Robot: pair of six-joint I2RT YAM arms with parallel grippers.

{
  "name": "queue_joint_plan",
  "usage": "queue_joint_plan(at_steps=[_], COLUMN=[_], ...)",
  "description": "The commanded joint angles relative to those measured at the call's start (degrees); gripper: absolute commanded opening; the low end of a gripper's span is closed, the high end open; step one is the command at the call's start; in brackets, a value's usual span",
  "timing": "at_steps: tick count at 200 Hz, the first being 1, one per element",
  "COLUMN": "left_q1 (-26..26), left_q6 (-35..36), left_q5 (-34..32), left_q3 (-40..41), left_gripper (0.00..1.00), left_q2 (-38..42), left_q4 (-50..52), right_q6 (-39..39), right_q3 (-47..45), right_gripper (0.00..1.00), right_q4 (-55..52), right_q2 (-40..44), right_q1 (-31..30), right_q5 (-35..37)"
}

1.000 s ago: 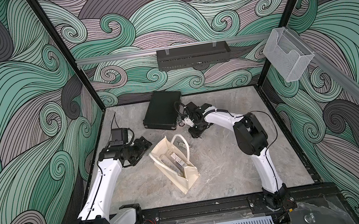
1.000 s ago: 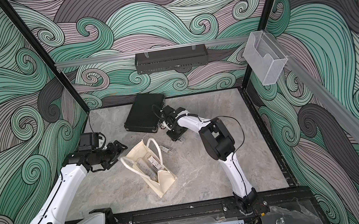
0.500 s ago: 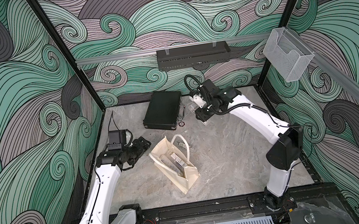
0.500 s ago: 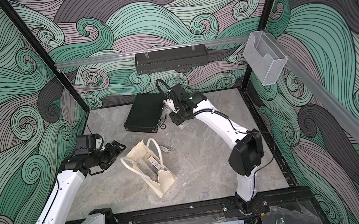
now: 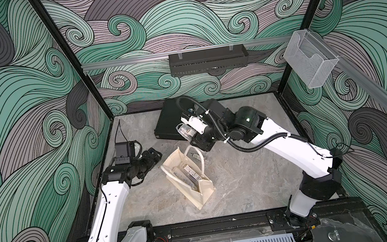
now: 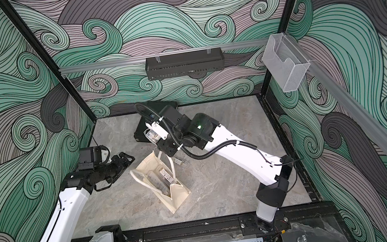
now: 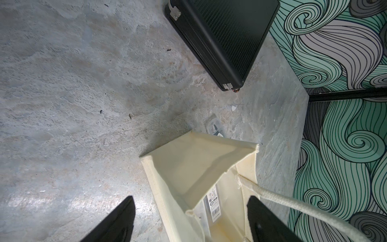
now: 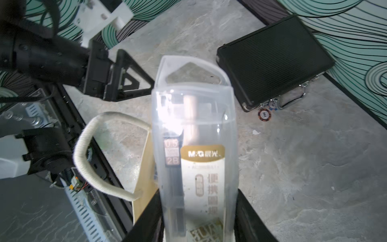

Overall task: Put the compass set into the canvas bag
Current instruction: Place the compass set in the canvas bag.

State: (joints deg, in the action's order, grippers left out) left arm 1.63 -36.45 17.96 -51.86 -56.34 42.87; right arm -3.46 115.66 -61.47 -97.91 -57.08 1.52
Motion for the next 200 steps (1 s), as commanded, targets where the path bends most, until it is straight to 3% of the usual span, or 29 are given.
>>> queue_joint_plan(at_steps=[1,36,131,200], left_q1=[-0.1,-0.1,0.0,0.0], left_q6=[1.3,2.2,2.4,1.8], left_q5=[-2.6,-5.4,-4.8,-3.1], left_q3=[-2.7,-3.2,-6.3,-7.1], left_gripper=[0.85,0.85,0.85,0.84], left_q2=[2.0,4.9,5.5,6.8], left_q4=[1.1,1.3,4.1,6.7], right_q6=[-4.1,-6.1,-17.1,-22.2], right_q3=[1.4,1.0,0.2,-3.7], right_gripper=[0.42,0.43,0.43,0.44], right_q4=[-1.9,-2.7,-2.6,-2.8], right_q2=[-1.4,-3.7,-14.2,-19.2], right_q1=[-1.9,-5.4,-5.4,-5.3], right_q5=[0.4,0.3,-4.8,-1.1])
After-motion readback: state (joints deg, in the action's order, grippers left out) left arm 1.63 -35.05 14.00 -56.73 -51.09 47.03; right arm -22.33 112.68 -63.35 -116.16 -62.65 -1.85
